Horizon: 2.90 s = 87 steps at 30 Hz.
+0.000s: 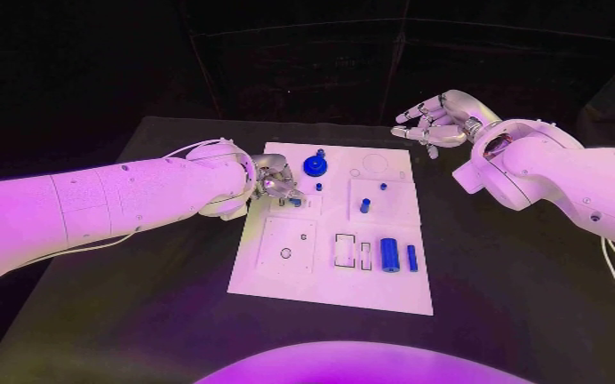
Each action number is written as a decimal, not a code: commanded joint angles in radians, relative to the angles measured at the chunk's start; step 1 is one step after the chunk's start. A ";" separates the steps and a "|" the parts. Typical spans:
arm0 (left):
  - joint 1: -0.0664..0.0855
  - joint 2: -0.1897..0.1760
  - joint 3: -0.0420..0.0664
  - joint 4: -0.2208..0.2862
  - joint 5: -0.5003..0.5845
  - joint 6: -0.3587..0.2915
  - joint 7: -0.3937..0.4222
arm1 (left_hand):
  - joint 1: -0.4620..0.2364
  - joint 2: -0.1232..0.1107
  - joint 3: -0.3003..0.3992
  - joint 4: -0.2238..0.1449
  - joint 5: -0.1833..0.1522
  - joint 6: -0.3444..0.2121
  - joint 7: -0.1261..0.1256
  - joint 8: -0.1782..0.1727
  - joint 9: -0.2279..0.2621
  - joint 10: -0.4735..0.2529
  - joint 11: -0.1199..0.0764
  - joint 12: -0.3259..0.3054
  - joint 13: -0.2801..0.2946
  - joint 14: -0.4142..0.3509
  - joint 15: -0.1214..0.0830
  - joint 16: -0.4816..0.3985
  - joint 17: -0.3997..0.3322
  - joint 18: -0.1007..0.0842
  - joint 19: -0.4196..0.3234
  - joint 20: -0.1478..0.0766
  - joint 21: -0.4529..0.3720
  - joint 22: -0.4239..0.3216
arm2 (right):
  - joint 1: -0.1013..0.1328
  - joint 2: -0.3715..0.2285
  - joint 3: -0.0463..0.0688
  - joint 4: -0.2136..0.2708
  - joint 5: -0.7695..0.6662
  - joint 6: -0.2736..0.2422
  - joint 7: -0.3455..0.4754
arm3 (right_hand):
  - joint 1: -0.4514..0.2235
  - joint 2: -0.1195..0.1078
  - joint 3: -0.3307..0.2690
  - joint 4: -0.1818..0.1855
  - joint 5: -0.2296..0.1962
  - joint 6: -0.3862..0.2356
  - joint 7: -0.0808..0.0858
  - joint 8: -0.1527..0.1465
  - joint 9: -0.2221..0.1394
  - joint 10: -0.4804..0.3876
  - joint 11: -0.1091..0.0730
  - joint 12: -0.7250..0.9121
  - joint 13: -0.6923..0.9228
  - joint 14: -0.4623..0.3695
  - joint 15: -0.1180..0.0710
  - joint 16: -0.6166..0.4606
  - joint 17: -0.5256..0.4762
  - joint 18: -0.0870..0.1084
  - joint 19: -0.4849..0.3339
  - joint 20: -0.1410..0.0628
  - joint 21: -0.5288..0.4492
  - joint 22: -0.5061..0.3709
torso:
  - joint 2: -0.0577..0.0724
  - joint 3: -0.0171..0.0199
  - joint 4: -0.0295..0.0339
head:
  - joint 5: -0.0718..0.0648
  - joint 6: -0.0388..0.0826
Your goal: Assemble the parts on the task board
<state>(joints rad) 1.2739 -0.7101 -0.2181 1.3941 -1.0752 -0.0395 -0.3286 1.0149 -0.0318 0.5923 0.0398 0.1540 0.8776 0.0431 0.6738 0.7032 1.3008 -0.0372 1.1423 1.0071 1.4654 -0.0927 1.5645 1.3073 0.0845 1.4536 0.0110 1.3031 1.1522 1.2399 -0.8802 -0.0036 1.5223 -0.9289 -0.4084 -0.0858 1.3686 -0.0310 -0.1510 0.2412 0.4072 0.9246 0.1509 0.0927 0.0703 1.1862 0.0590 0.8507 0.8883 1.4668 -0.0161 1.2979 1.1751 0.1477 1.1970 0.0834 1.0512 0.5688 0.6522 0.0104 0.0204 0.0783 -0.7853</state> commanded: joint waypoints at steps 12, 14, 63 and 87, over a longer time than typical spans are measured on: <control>0.001 0.017 -0.001 -0.019 -0.027 0.080 -0.006 | 0.001 0.006 0.175 -0.171 0.007 -0.002 -0.006 0.005 0.001 0.004 0.000 -0.001 0.001 0.105 -0.007 0.006 0.263 -0.005 0.006 -0.002 0.006 0.002 | 0.002 0.003 0.001 0.000 0.002 0.007 0.005 | -0.005 0.008 -0.005 0.001 0.006 -0.007 -0.001 0.006 -0.001 -0.006 0.000 -0.001 -0.001 0.020 -0.005 -0.006 0.001 0.021 -0.005 0.000 -0.006 -0.001 | 0.001 0.0000 -0.0001 | -0.001 -0.002; 0.000 0.017 -0.001 -0.020 -0.027 0.081 -0.006 | 0.001 0.006 0.175 -0.171 0.007 -0.002 -0.006 0.005 0.001 0.004 0.000 -0.001 0.001 0.105 -0.007 0.006 0.263 -0.005 0.006 -0.002 0.006 0.002 | 0.002 0.003 0.001 0.000 0.002 0.007 0.005 | -0.005 0.008 -0.005 0.001 0.006 -0.007 -0.001 0.006 -0.001 -0.006 0.000 -0.001 -0.001 0.020 -0.005 -0.006 0.001 0.021 -0.005 0.000 -0.006 -0.001 | 0.000 0.0002 0.0001 | -0.001 -0.004; 0.002 0.050 -0.001 -0.060 -0.025 0.121 -0.002 | -0.165 -0.011 0.001 -0.028 0.091 0.071 -0.035 0.012 0.008 0.070 -0.022 0.088 0.099 0.105 -0.022 0.006 0.263 -0.019 0.031 -0.016 0.048 0.078 | 0.002 0.007 0.001 0.001 -0.010 0.017 0.001 | -0.006 0.010 -0.007 0.003 0.008 -0.007 -0.001 0.007 0.000 -0.006 0.000 -0.002 -0.004 0.021 -0.005 -0.008 0.000 0.021 -0.005 -0.001 -0.010 -0.006 | 0.000 0.0004 0.0003 | -0.009 -0.019; 0.002 0.058 0.000 -0.072 -0.024 0.121 -0.001 | -0.236 0.000 -0.136 0.043 0.033 0.101 -0.038 0.001 0.002 0.084 -0.024 0.100 0.117 0.105 -0.024 0.006 0.263 -0.022 0.035 -0.018 0.061 0.100 | 0.002 0.012 0.001 -0.005 -0.008 0.013 0.004 | -0.012 0.011 -0.013 0.008 0.010 -0.009 -0.001 0.007 -0.001 -0.014 0.001 -0.014 -0.018 0.020 -0.005 -0.014 -0.005 0.023 -0.009 0.000 -0.020 -0.021 | 0.000 0.0003 0.0010 | -0.012 -0.018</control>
<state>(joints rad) 1.2761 -0.6534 -0.2178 1.3221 -1.0970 0.0677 -0.3294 0.7816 -0.0355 0.4633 0.0828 0.1901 0.9708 0.0037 0.6785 0.7067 1.3778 -0.0607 1.2364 1.1229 1.4653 -0.1072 1.5645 1.3073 0.0688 1.4635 0.0011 1.3595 1.2508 1.2397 -0.8693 -0.0037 1.5175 -0.9348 -0.3962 -0.0872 1.3634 -0.0258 -0.1596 0.2498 0.4104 0.9246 0.1508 0.0968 0.0703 1.1788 0.0589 0.8398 0.8709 1.4668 -0.0161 1.2893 1.1715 0.1632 1.1970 0.0834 1.0357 0.5499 0.6517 0.0105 0.0209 0.0668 -0.8032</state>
